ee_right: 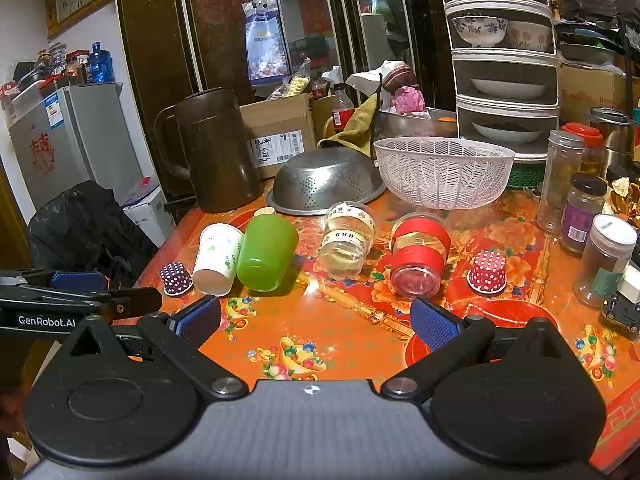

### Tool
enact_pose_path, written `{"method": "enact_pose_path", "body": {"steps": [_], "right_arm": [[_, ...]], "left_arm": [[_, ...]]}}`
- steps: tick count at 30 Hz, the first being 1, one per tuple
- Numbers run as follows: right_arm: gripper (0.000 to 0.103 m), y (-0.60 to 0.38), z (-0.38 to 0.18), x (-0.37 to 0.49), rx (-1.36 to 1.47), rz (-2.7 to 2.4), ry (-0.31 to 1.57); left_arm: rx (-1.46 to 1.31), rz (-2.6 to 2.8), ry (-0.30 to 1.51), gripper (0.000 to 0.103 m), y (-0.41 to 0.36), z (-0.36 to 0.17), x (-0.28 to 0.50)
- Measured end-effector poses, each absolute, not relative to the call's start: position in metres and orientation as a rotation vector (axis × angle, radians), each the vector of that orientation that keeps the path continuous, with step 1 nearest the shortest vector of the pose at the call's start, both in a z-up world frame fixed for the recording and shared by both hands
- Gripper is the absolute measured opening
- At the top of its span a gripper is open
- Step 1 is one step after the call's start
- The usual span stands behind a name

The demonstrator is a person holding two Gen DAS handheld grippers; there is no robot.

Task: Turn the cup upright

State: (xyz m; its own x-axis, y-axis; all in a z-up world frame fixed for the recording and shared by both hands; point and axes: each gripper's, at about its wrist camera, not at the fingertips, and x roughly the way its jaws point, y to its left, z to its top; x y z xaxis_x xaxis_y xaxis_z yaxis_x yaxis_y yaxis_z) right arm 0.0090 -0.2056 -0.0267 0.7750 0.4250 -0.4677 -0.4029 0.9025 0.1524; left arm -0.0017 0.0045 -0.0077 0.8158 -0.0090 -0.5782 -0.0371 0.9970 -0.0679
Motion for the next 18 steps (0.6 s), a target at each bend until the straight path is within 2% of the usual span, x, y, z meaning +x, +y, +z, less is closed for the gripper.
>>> {"method": "enact_pose_path", "body": {"steps": [18], "right_arm": [[0.102, -0.2043, -0.0274, 0.0106, 0.045, 0.45, 0.524]], "left_arm": [[-0.082, 0.021, 0.63, 0.099, 0.0065, -0.0107, 0.0016]]}}
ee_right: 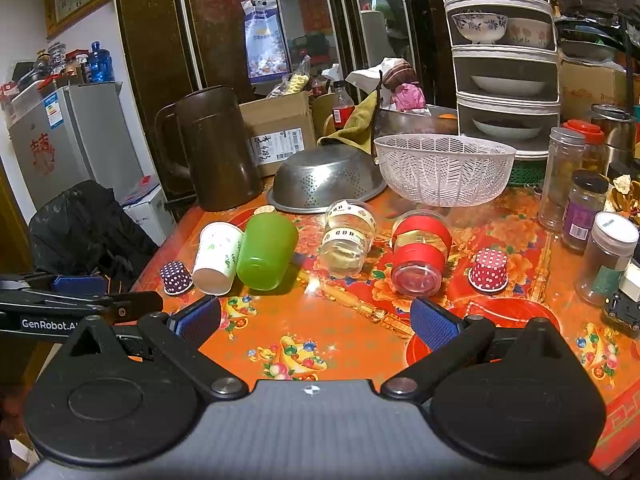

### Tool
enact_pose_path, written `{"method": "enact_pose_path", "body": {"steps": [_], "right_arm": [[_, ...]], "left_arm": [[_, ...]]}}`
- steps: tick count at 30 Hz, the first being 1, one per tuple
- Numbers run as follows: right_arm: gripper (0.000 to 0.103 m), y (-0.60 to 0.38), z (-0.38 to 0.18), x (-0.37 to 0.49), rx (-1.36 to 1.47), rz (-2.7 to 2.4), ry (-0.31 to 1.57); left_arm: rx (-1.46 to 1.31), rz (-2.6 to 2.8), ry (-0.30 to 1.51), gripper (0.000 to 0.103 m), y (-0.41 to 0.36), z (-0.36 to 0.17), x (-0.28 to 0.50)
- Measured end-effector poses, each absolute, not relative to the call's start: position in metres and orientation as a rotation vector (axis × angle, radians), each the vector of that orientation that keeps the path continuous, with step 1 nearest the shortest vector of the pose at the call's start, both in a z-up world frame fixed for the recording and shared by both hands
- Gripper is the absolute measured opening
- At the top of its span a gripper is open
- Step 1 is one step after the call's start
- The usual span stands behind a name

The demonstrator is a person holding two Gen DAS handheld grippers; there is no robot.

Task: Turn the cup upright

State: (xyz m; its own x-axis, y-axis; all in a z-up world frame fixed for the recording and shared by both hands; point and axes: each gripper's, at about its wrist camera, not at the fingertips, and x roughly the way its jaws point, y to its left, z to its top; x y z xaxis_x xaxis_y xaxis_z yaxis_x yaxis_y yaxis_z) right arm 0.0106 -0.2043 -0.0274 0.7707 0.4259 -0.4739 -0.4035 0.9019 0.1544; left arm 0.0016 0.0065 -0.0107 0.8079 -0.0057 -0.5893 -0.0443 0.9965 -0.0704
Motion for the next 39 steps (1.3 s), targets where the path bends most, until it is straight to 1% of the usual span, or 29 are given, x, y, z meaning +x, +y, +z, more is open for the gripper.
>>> {"method": "enact_pose_path", "body": {"steps": [39], "right_arm": [[0.102, -0.2104, -0.0295, 0.0127, 0.056, 0.447, 0.523]], "left_arm": [[-0.069, 0.037, 0.664, 0.099, 0.0, -0.0147, 0.0079]]}}
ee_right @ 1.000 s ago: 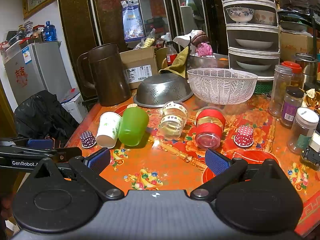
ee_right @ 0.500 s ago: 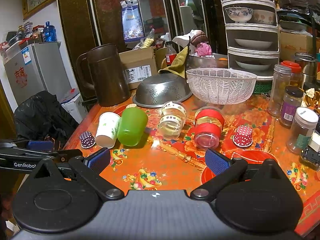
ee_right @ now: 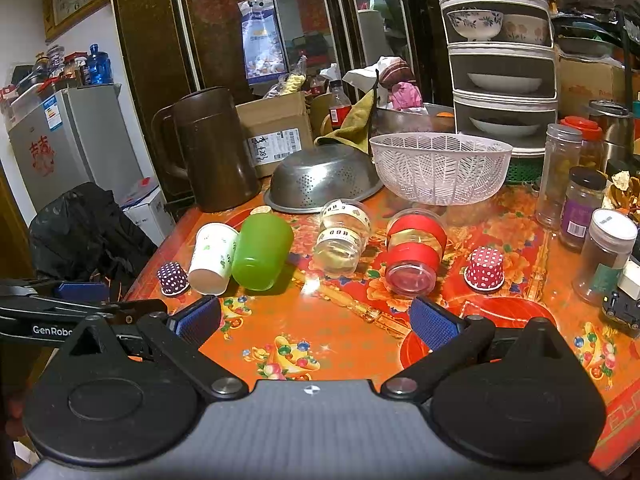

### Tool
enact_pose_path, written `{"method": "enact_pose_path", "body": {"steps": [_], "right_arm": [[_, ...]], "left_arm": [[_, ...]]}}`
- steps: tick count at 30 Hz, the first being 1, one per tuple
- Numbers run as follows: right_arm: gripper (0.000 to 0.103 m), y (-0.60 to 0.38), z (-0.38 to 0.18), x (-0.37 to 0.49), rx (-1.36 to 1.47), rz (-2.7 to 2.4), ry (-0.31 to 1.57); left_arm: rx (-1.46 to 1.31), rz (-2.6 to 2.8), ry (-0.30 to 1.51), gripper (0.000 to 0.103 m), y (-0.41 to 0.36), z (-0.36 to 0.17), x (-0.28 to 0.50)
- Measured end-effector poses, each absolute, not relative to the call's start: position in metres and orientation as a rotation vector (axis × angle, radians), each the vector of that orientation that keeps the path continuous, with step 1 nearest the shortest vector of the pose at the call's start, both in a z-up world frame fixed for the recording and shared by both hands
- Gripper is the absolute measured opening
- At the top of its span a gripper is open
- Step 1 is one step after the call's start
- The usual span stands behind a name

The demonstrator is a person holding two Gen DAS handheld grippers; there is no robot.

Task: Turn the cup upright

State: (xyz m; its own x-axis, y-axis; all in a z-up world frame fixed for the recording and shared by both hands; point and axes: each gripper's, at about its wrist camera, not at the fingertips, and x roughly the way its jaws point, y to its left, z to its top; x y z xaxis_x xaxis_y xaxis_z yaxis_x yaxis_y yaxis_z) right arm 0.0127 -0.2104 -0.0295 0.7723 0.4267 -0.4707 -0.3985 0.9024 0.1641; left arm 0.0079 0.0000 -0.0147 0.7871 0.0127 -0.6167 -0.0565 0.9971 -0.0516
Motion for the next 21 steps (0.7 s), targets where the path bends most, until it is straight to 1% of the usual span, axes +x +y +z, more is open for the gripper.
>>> {"method": "enact_pose_path", "body": {"steps": [7, 11, 16, 20, 21], "right_arm": [[0.102, -0.213, -0.033, 0.014, 0.068, 0.452, 0.523], [0.102, -0.217, -0.036, 0.016, 0.075, 0.462, 0.531], [0.102, -0.224, -0.037, 0.016, 0.093, 0.477, 0.528], [0.102, -0.232, -0.039, 0.015, 0.111, 0.492, 0.527], [0.102, -0.234, -0.04, 0.015, 0.116, 0.494, 0.527]], "left_arm": [[-0.054, 0.057, 0.677, 0.099, -0.002, -0.016, 0.012], [-0.081, 0.048, 0.684, 0.099, 0.009, -0.006, 0.024], [-0.035, 0.147, 0.746, 0.099, 0.03, 0.011, 0.075], [-0.062, 0.208, 0.836, 0.099, 0.047, 0.002, 0.125], [-0.082, 0.212, 0.859, 0.095, 0.05, -0.002, 0.134]]}}
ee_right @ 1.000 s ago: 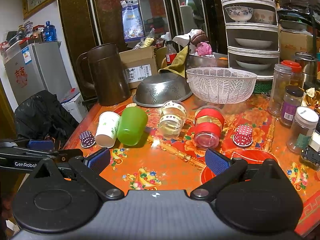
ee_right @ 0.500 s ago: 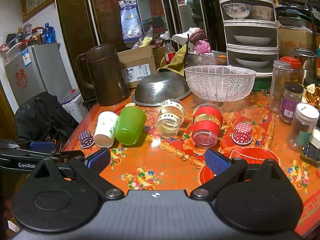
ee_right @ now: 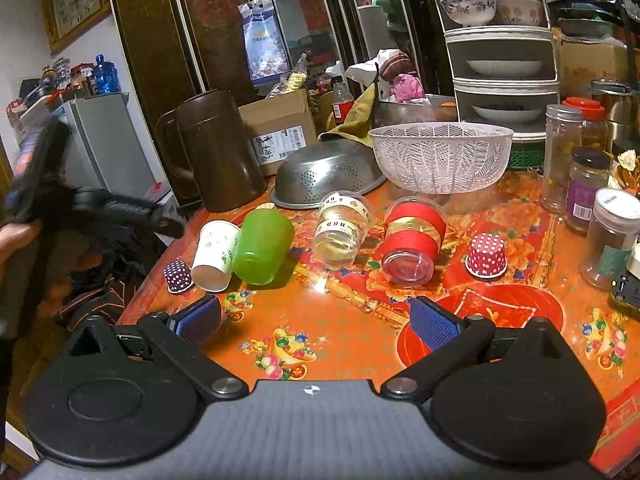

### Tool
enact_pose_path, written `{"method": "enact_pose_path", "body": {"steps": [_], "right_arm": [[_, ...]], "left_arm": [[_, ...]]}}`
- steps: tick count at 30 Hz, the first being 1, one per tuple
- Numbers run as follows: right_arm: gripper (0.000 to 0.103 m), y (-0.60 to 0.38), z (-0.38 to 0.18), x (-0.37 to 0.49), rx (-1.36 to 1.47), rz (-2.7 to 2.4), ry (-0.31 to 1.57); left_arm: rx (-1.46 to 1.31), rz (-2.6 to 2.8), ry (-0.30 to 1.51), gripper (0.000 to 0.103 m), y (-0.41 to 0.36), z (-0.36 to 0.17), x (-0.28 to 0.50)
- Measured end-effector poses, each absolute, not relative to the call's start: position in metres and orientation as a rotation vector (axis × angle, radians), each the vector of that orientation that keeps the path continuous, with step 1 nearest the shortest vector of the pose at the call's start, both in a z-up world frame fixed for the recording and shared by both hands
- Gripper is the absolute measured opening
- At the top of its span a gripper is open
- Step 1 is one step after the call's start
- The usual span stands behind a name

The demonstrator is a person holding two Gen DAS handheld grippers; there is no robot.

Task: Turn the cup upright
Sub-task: 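Move the left tool to the white paper cup and close on it, then lift the white cup with the left tool while the right tool approaches it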

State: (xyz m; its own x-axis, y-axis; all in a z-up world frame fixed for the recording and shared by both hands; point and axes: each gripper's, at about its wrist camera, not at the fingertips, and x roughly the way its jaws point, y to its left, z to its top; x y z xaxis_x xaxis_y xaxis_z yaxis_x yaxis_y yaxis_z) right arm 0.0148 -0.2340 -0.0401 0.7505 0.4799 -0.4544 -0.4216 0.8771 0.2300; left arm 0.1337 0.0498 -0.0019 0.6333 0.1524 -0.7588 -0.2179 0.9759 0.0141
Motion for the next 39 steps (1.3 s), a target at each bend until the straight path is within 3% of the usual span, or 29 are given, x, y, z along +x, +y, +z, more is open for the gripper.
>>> {"method": "enact_pose_path", "body": {"steps": [6, 17, 23, 25, 31, 39], "right_arm": [[0.102, -0.252, -0.041, 0.014, 0.15, 0.489, 0.531], [0.102, -0.274, -0.047, 0.013, 0.177, 0.458, 0.533], [0.102, -0.274, -0.049, 0.013, 0.175, 0.46, 0.536], [0.102, -0.273, -0.05, 0.014, 0.176, 0.462, 0.541], [0.102, -0.269, -0.052, 0.016, 0.178, 0.479, 0.543], [0.102, -0.267, -0.055, 0.012, 0.192, 0.522, 0.547]], "left_arm": [[-0.125, 0.261, 0.97, 0.086, 0.058, -0.034, 0.172], [-0.142, 0.283, 1.014, 0.085, 0.056, -0.057, 0.19], [-0.159, 0.276, 1.016, 0.062, 0.057, -0.061, 0.19], [-0.165, 0.272, 1.008, 0.061, 0.058, -0.06, 0.188], [-0.169, 0.218, 0.963, 0.061, 0.055, -0.037, 0.158], [-0.07, 0.092, 0.855, 0.061, 0.015, 0.001, 0.05]]}}
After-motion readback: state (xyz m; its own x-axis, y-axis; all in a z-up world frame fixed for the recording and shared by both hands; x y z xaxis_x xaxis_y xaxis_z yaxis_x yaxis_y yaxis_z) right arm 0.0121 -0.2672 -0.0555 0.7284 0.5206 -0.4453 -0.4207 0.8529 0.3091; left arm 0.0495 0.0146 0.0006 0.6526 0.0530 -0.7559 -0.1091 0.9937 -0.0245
